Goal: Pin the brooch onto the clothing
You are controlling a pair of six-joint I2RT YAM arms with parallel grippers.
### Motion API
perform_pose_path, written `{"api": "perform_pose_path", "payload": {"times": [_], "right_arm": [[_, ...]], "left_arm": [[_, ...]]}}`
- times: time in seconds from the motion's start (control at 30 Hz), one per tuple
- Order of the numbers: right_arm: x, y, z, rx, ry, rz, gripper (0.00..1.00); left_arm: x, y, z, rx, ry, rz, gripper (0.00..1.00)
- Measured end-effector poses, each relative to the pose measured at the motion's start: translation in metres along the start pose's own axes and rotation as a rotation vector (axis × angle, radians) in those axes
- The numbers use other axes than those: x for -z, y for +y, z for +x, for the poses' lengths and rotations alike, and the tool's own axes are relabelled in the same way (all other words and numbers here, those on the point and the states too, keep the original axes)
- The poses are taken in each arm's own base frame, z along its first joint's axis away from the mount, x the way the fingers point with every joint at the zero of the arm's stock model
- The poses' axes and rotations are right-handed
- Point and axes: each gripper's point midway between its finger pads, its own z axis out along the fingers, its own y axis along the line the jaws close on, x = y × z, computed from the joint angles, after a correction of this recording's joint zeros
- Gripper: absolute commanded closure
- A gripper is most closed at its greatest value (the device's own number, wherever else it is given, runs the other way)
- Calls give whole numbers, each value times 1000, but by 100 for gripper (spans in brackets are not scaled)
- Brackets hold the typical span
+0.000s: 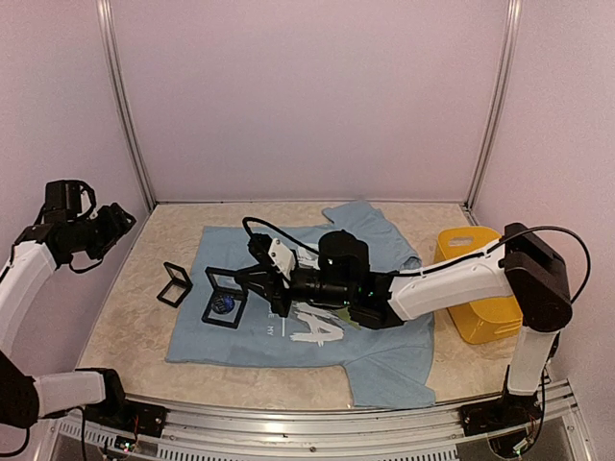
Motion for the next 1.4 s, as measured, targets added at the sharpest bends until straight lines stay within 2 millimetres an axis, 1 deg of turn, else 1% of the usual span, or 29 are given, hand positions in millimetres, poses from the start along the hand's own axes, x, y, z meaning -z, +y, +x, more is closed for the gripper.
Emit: {"api": "perform_pose_path", "payload": {"times": [0.03,0.13,0.2,0.3,0.37,0.4,0.5,0.57,0.77,0.83,0.93,0.97,1.0,1.03,1.13,1.17,1.27,1.4], "right_arm": [[10,4,4,4,12,-16,100],[43,25,18,8,48,-94,100],[63,41,32,2,75,-153,100],[84,60,55,-10,110,-229,100],[95,72,72,-20,136,-274,100],[100,78,80,-21,148,-299,100],[104,88,94,0,158,-353,100],[104,93,103,18,162,-382,100],[105,105,140,47,205,-449,100],[104,106,144,59,197,-459,100],[101,102,143,71,178,-465,100],[100,101,143,75,173,-464,100],[99,99,143,78,170,-464,96],[98,97,143,82,168,-464,88],[96,90,145,98,168,-454,68],[96,89,146,110,167,-452,66],[95,83,146,127,169,-435,52],[95,77,144,127,183,-415,45]], "left_arm": [[1,-6,0,-16,-4,21,27],[10,-26,1,-66,-42,104,27],[16,-37,8,-93,-55,158,27],[18,-53,30,-133,-36,233,27],[16,-62,50,-163,3,275,27],[14,-66,64,-182,28,295,27],[13,-78,99,-242,98,352,27],[16,-86,115,-288,113,383,27],[35,-110,155,-417,133,515,27],[40,-116,173,-456,161,554,27],[48,-126,193,-507,196,598,27],[52,-131,202,-537,212,617,27],[57,-135,213,-567,233,638,27],[61,-138,224,-593,255,655,27],[73,-143,254,-673,319,696,25],[78,-143,264,-699,341,707,24],[91,-144,283,-759,374,731,21],[109,-145,304,-819,412,770,20]]}}
